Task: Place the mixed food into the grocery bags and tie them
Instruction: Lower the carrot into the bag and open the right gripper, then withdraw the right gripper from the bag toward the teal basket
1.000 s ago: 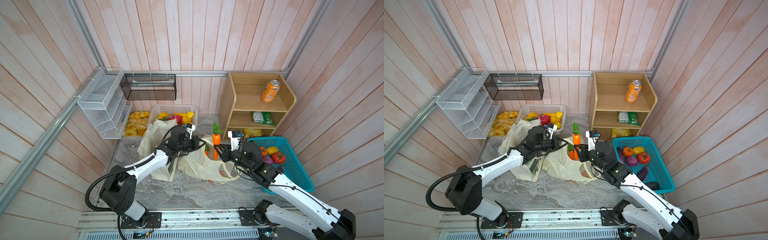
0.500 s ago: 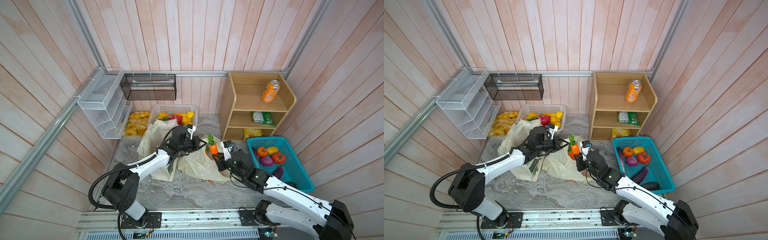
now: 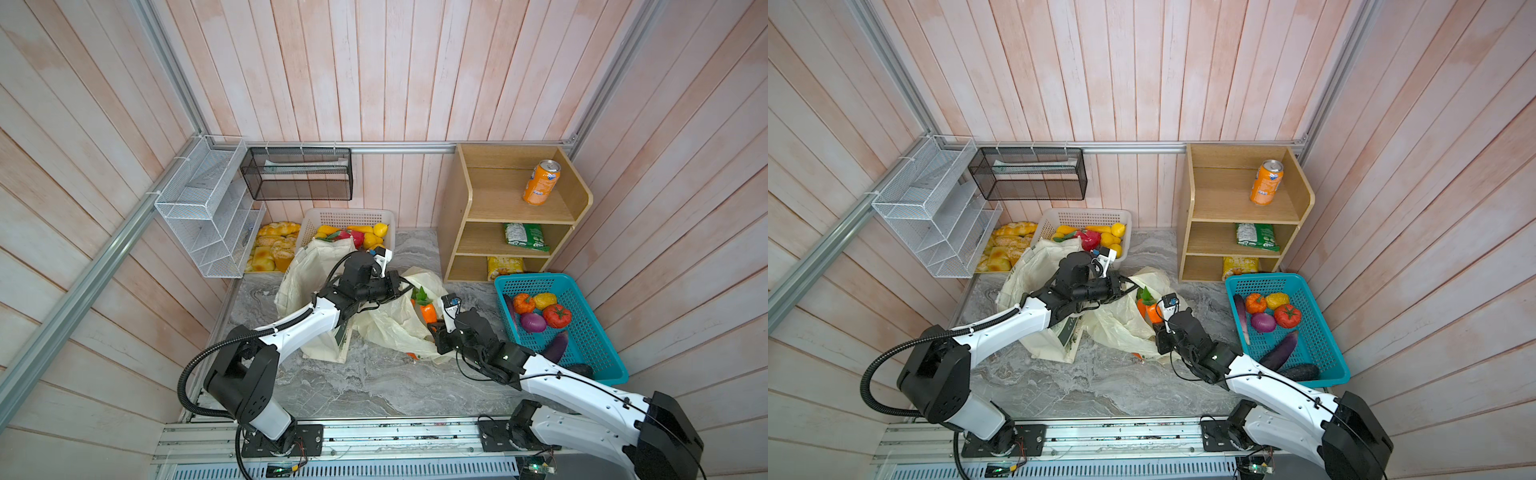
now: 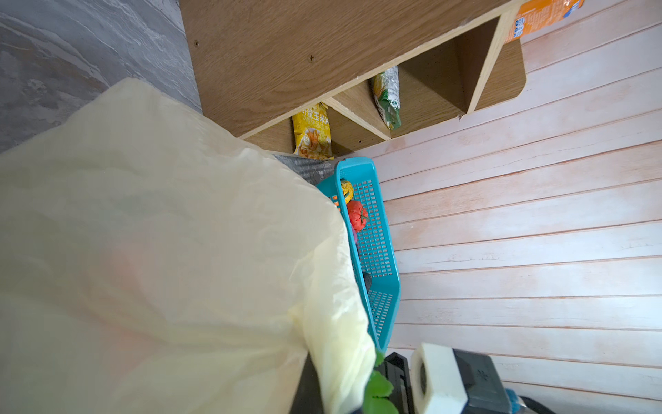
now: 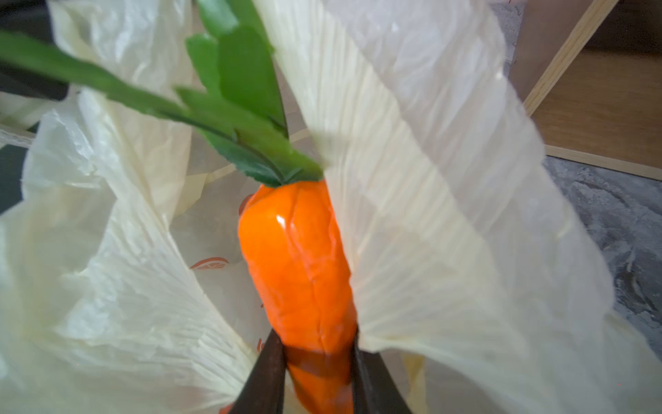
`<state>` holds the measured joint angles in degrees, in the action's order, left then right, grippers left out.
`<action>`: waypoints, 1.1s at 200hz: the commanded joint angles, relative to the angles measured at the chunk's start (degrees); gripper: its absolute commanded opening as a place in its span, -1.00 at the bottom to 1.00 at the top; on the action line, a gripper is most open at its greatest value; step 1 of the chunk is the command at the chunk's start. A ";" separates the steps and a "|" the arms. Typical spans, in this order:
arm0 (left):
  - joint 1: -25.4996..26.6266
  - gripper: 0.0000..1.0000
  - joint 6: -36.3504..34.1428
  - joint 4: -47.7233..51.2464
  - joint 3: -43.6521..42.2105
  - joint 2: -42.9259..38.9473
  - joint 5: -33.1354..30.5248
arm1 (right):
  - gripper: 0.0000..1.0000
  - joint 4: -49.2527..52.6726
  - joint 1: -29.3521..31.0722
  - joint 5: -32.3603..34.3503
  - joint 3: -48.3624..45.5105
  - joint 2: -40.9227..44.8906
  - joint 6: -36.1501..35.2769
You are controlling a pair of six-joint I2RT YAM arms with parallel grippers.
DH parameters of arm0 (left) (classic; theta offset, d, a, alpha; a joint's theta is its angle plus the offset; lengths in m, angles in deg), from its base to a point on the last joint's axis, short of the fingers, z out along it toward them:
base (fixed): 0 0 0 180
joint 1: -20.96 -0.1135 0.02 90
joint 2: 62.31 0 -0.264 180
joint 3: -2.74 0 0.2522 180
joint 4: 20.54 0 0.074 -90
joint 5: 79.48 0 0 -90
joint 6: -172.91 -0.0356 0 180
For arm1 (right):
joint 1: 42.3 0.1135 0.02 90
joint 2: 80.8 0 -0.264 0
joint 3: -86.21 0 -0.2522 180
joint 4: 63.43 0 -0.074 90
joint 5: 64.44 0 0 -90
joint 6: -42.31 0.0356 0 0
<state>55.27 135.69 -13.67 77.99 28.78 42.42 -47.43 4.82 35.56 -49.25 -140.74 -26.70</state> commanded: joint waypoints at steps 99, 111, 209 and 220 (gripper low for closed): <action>0.16 -1.00 -0.39 -1.82 0.87 0.59 0.03 | 0.62 14.52 0.25 -2.92 16.51 -9.16 -2.78; 0.23 -1.00 -0.46 -1.93 0.73 0.74 -0.08 | 0.62 16.01 0.24 -3.87 17.47 -7.08 -2.06; 0.24 -1.00 -1.10 -1.36 1.37 2.29 -0.34 | 0.40 23.98 -6.21 -7.85 15.60 16.99 9.62; 0.22 -1.00 -1.26 -1.20 1.49 2.17 -0.35 | 0.37 24.83 -7.44 -7.57 14.59 19.30 11.01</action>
<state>55.27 135.60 -14.53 77.99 30.18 42.14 -26.31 -0.39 28.59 -32.09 -125.86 -20.58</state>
